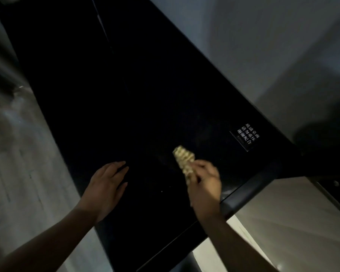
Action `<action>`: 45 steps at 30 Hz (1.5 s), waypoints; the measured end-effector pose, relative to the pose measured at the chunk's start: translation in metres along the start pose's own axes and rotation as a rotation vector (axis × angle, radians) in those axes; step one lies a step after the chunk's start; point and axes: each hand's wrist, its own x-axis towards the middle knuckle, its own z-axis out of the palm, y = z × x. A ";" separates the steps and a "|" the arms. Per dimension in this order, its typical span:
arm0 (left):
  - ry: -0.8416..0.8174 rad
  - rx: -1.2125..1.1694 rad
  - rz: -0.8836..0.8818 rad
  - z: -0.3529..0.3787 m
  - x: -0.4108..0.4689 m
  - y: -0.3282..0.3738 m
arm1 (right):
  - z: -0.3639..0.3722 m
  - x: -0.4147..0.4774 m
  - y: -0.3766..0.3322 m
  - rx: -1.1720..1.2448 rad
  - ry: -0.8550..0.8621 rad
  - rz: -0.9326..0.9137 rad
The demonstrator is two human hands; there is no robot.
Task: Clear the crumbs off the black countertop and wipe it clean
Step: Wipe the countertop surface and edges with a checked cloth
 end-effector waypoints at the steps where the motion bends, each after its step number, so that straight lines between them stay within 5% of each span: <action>1: 0.001 0.000 0.005 -0.001 -0.004 -0.006 | -0.002 0.005 0.002 -0.025 0.059 0.025; 14: 0.067 -0.060 -0.020 -0.023 -0.080 -0.096 | 0.115 -0.136 -0.086 0.030 -0.064 -0.082; 26: 0.055 -0.030 -0.129 -0.024 -0.134 -0.161 | 0.140 -0.163 -0.127 0.283 -0.228 0.060; 35: 0.114 -0.119 -0.056 -0.027 -0.101 -0.121 | 0.083 -0.079 -0.102 0.353 0.077 0.102; 45: 0.103 -0.172 0.043 -0.028 -0.045 -0.055 | 0.017 -0.010 -0.045 0.119 0.176 0.113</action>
